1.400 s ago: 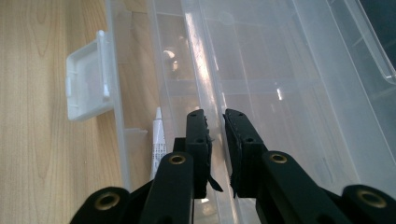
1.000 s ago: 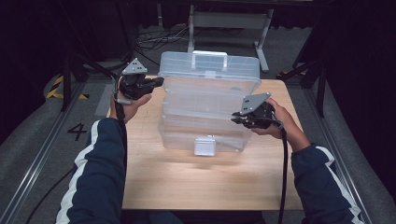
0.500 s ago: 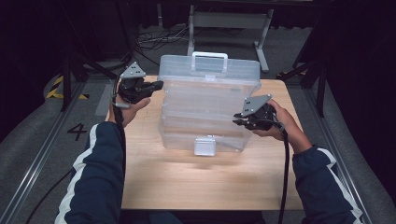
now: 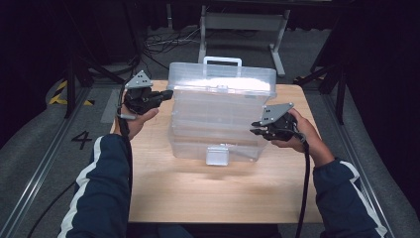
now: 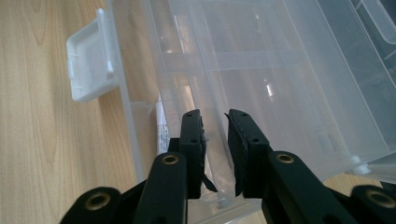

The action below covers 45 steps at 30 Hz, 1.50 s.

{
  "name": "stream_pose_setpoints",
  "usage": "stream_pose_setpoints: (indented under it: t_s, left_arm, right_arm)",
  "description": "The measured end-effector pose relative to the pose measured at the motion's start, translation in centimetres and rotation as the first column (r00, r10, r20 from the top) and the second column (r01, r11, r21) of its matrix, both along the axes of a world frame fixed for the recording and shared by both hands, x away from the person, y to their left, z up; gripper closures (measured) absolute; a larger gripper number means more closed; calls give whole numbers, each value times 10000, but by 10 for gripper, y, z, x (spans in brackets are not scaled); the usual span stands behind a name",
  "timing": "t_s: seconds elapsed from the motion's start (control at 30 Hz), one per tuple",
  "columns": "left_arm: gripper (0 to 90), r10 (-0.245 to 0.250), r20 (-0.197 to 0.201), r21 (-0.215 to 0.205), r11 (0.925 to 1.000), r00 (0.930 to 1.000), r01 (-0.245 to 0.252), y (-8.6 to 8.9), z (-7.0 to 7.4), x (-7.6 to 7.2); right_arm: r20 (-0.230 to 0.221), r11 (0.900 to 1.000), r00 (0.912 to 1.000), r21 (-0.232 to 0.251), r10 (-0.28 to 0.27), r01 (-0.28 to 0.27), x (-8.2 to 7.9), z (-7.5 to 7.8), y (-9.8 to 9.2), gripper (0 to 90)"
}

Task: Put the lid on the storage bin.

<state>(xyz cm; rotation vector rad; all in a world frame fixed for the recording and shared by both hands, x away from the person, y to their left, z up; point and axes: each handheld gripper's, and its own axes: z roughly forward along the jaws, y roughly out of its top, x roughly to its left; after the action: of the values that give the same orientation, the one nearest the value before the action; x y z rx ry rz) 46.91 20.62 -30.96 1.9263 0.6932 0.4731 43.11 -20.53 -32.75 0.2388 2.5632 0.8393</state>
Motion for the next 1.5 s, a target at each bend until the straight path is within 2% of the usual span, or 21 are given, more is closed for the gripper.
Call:
stream_pose_setpoints:
  t_s: [0.37, 0.47, 0.5, 0.57, 0.67, 0.73, 0.9, 1.07, 1.5]
  left_arm:
    - [900, -194, 21, 196, 9996, 9998, 194, 2, -5, -7]
    - [900, -215, 33, 314, 9993, 9998, 214, 2, -7, -8]
    - [900, -228, 31, 338, 9992, 9997, 227, 2, -8, -9]
    - [900, -291, 5, 360, 9989, 9996, 291, 1, -9, -11]
    - [900, -311, 7, 423, 9986, 9995, 310, 1, -11, -12]
    - [900, -401, -24, 534, 9978, 9992, 401, 0, -12, -14]
    - [900, -453, 31, 656, 9968, 9990, 450, -2, -15, -17]
    - [900, -591, -65, 727, 9956, 9982, 594, 0, -22, -22]
    - [900, -887, -193, 909, 9918, 9959, 901, 6, -30, -35]
  right_arm:
    - [-13, 9993, 9999, 361, -126, 126, -7, 2, -13, 767]
    - [-41, 9978, 9997, 606, -255, 257, -10, 3, -21, 767]
    - [-79, 9955, 9994, 886, -339, 345, -11, 4, -27, 767]
    - [-43, 9925, 9991, 1148, -418, 421, -12, 5, -33, 764]
    - [21, 9915, 9983, 1165, -590, 584, -14, 6, -39, 759]
    - [-43, 9866, 9967, 1422, -807, 805, -15, 6, -48, 751]
    - [-48, 9781, 9915, 1636, -1299, 1290, -15, 3, -63, 739]
    - [-82, 9644, 9823, 1886, -1874, 1856, -15, -1, -75, 721]
    - [-588, 9516, 9719, 1976, -2280, 2353, -14, -19, -85, 706]
